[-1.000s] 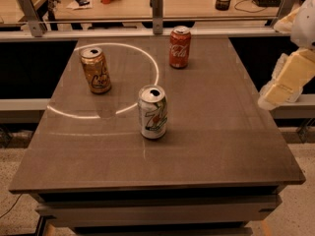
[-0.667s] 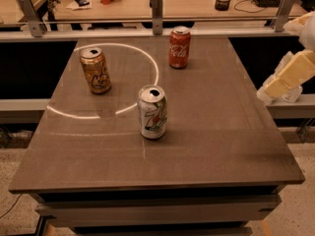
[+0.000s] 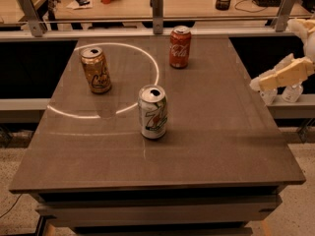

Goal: Knock coke can over

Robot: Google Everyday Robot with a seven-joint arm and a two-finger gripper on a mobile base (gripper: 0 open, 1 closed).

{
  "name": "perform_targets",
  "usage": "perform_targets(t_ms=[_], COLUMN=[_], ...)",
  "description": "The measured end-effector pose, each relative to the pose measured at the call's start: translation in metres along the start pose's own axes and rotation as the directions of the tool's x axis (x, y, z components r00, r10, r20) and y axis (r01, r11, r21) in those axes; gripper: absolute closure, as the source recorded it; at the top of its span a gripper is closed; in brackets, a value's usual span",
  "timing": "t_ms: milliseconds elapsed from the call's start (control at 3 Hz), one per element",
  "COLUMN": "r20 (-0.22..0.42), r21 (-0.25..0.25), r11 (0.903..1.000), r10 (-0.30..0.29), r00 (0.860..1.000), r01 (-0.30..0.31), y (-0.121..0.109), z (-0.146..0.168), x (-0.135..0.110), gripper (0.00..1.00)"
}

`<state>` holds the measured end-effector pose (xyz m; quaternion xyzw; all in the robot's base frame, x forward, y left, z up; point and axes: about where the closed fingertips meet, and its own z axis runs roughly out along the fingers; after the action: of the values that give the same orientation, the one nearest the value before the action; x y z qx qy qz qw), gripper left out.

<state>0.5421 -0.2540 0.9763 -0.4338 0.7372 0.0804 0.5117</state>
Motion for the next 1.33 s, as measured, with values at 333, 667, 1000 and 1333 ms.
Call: perform_targets(t_ms=[333, 667, 1000, 1333], r20=[0.152, 0.243, 0.317, 0.375], r21=[0.001, -0.027, -0.059, -0.086], r11=[0.9995, 0.9969, 0.9930, 0.9866], r10=[0.030, 0.078, 0.116, 0.161], r00=[0.988, 0.967, 0.941, 0.913], r01=[-0.030, -0.074, -0.103, -0.138], y=[-0.002, 0.000, 0.001, 0.003], z=[0.014, 0.030, 0.045, 0.058], x=[-0.005, -0.001, -0.001, 0.002], gripper=[0.00, 0.00, 0.00, 0.00])
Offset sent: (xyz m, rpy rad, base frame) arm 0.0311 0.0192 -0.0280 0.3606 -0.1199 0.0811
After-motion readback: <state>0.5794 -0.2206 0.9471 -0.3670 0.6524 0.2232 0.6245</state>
